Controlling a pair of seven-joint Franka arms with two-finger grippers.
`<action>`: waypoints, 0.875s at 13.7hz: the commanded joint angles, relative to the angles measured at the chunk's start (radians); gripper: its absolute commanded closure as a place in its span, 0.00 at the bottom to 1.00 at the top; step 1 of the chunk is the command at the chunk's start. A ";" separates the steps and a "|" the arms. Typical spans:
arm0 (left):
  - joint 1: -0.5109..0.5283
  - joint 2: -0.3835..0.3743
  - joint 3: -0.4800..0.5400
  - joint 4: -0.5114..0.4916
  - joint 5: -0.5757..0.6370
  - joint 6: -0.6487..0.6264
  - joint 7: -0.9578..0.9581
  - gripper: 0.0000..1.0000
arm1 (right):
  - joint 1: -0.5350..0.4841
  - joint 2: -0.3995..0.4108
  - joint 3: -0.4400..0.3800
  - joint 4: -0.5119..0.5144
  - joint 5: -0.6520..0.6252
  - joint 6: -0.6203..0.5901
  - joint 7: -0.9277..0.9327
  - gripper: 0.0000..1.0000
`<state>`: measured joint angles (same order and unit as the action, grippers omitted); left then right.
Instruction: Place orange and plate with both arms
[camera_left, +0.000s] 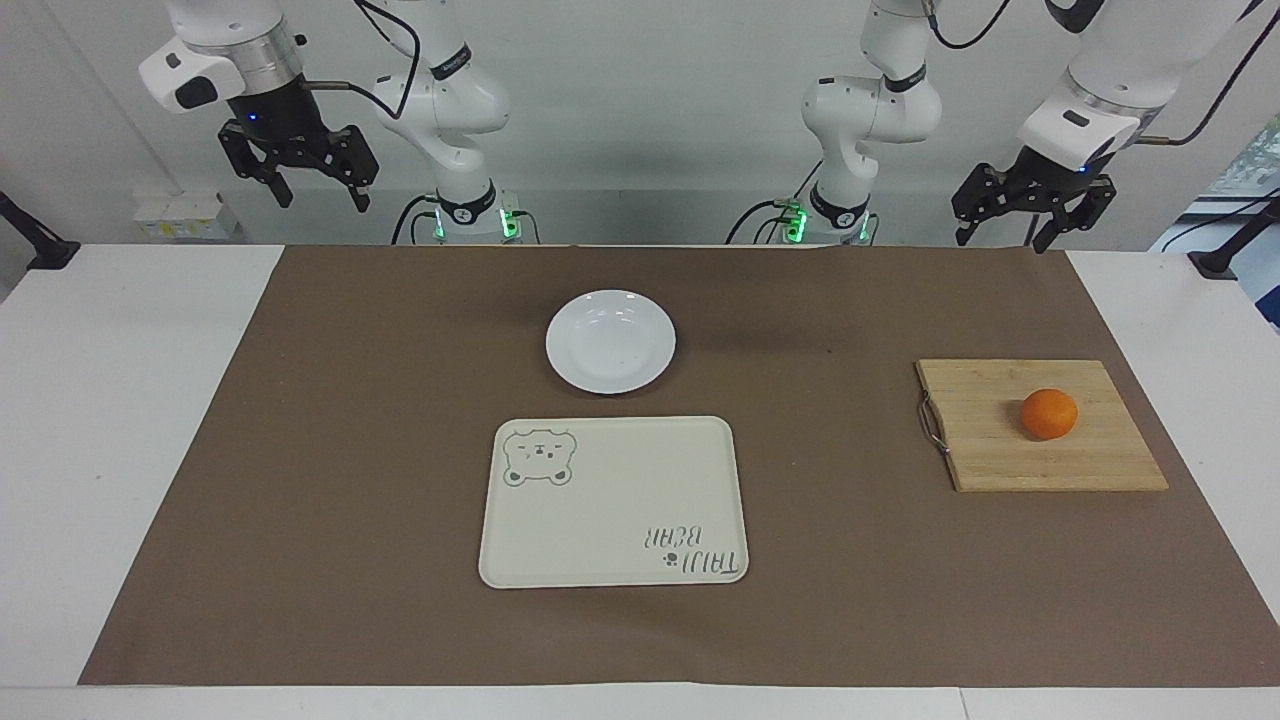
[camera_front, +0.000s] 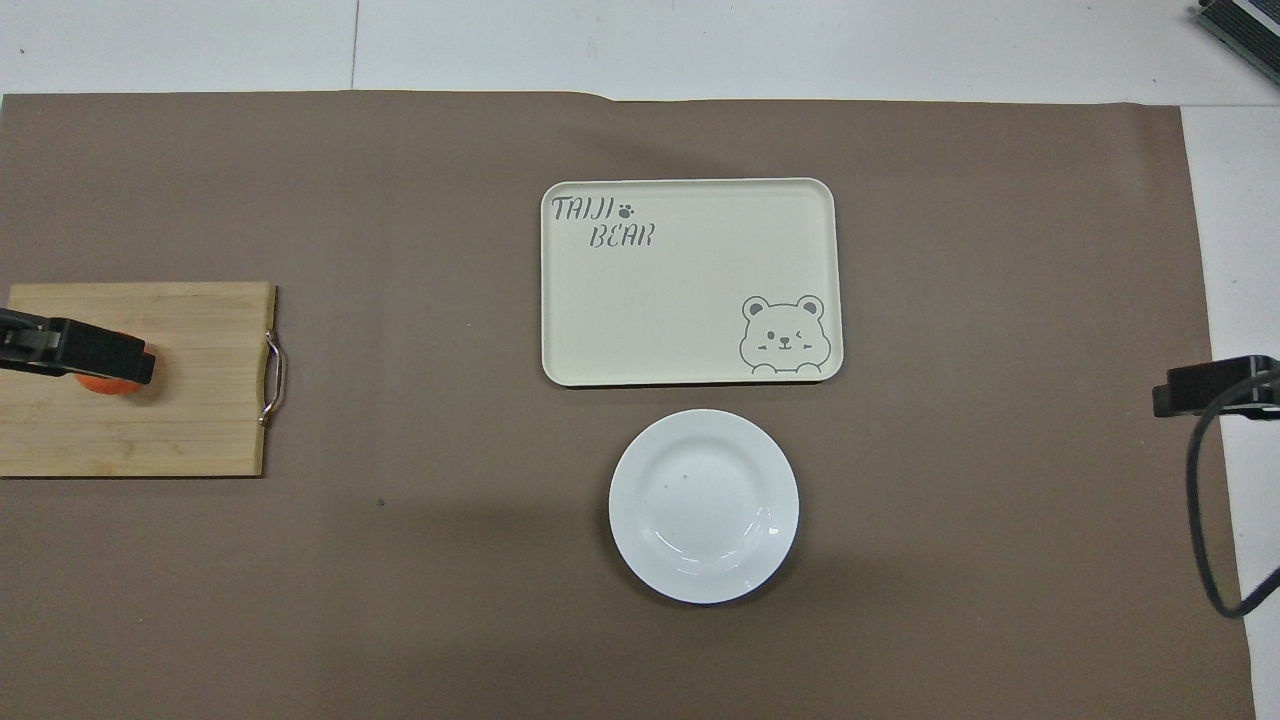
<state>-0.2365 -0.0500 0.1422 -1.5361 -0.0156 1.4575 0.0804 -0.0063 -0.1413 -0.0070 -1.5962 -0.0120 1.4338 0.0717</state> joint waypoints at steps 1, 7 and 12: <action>-0.015 -0.013 0.011 -0.004 0.005 -0.014 -0.005 0.00 | -0.014 -0.007 0.002 -0.002 0.024 -0.007 -0.021 0.00; -0.018 -0.013 0.010 -0.004 0.000 -0.009 -0.016 0.00 | -0.014 -0.007 0.002 -0.002 0.024 -0.007 -0.021 0.00; -0.014 -0.013 0.010 -0.006 0.000 -0.009 -0.007 0.00 | -0.014 -0.007 0.002 -0.002 0.024 -0.007 -0.021 0.00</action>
<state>-0.2365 -0.0500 0.1412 -1.5361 -0.0157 1.4574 0.0798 -0.0063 -0.1413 -0.0070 -1.5962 -0.0120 1.4338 0.0717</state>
